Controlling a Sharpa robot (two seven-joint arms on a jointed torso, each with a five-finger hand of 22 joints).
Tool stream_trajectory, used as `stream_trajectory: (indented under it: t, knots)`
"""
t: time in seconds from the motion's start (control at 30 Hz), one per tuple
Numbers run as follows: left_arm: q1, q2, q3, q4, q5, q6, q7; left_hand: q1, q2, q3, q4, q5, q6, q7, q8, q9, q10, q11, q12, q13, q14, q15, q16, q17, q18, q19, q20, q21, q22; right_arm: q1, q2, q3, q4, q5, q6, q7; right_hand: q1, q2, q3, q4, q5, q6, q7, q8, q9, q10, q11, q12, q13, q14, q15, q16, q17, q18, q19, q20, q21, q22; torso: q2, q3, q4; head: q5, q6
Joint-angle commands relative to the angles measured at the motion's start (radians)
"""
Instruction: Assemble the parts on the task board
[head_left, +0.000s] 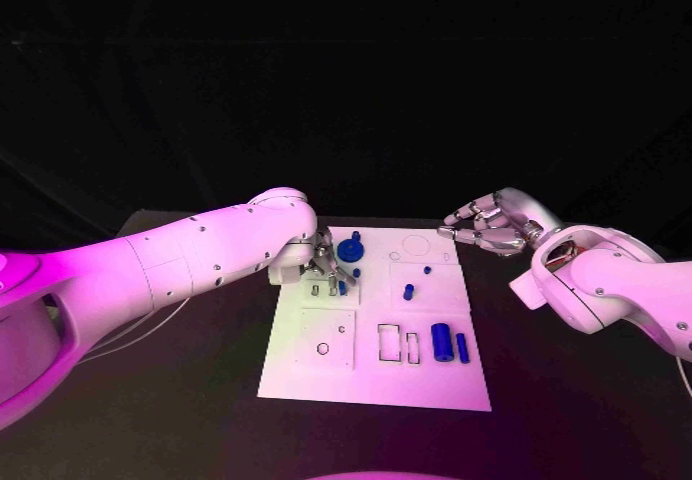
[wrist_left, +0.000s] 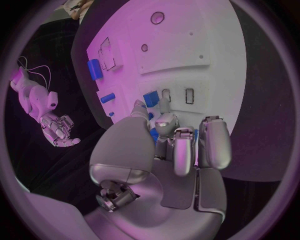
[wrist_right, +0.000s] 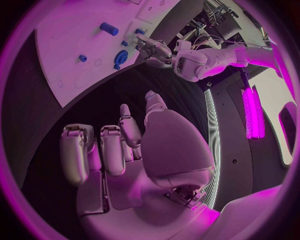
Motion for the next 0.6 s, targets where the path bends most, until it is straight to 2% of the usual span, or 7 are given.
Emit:
stream_trajectory:
  t: [0.03, 0.17, 0.4, 0.6]
  knots:
    - [0.0, 0.002, 0.0, 0.003, 0.012, 0.002, 0.013, 0.025, 0.006, 0.014, -0.006, -0.003, -0.008, -0.002, 0.005, 0.005, -0.005, -0.003, -0.007, -0.002, 0.104, -0.003, 0.006, 0.263, -0.007, 0.007, -0.001, 0.005, 0.002, -0.001, 0.002, 0.0, -0.001, -0.01, 0.016, 0.001, -0.002, 0.01, -0.005, -0.001, 0.006, -0.007, -0.001, 0.006, 0.002, 0.003, -0.004, 0.0, 0.001, 0.057, -0.006, -0.007, 0.069, 0.009, 0.028, -0.006, -0.004, 0.182, 0.001, -0.0002, -0.0002, 0.0, -0.002]
    - [0.0, 0.001, 0.0, 0.004, 0.013, 0.001, 0.016, 0.075, 0.028, 0.044, -0.024, -0.003, -0.013, -0.003, 0.005, 0.013, -0.006, -0.004, -0.011, -0.005, 0.104, -0.004, 0.006, 0.263, -0.007, 0.006, -0.002, 0.006, 0.003, -0.002, 0.003, 0.0, -0.002, -0.01, 0.017, 0.0, 0.0, 0.012, -0.005, -0.002, 0.008, -0.007, -0.001, 0.007, 0.003, 0.003, -0.004, 0.0, 0.001, 0.057, -0.006, -0.007, 0.07, 0.009, 0.029, -0.006, -0.004, 0.183, 0.0, -0.0004, -0.0007, 0.0, -0.003]
    - [0.0, -0.002, 0.001, 0.004, 0.03, -0.007, 0.024, 0.143, 0.053, 0.1, -0.054, -0.002, -0.02, -0.008, 0.001, 0.021, -0.01, -0.008, -0.02, -0.013, 0.104, -0.007, 0.006, 0.263, -0.007, 0.006, -0.004, 0.007, 0.007, -0.003, 0.004, 0.0, -0.004, -0.01, 0.018, 0.0, 0.006, 0.014, -0.007, -0.005, 0.016, -0.008, -0.001, 0.008, 0.004, 0.002, -0.004, -0.001, 0.0, 0.057, -0.007, -0.008, 0.069, 0.009, 0.029, -0.007, -0.004, 0.183, 0.001, 0.0003, -0.0005, -0.001, -0.005]
    - [0.0, -0.007, 0.001, 0.007, 0.071, -0.011, 0.031, 0.209, 0.071, 0.185, -0.089, -0.001, -0.025, -0.012, -0.007, 0.027, -0.01, -0.013, -0.031, -0.02, 0.104, -0.012, 0.006, 0.263, -0.008, 0.006, -0.008, 0.009, 0.011, -0.005, 0.005, 0.0, -0.007, -0.01, 0.018, 0.001, 0.011, 0.017, -0.012, -0.006, 0.033, -0.009, -0.001, 0.009, 0.007, 0.002, -0.004, -0.001, -0.001, 0.057, -0.007, -0.009, 0.068, 0.01, 0.028, -0.007, -0.007, 0.182, 0.0, 0.0011, 0.0003, -0.001, -0.005]
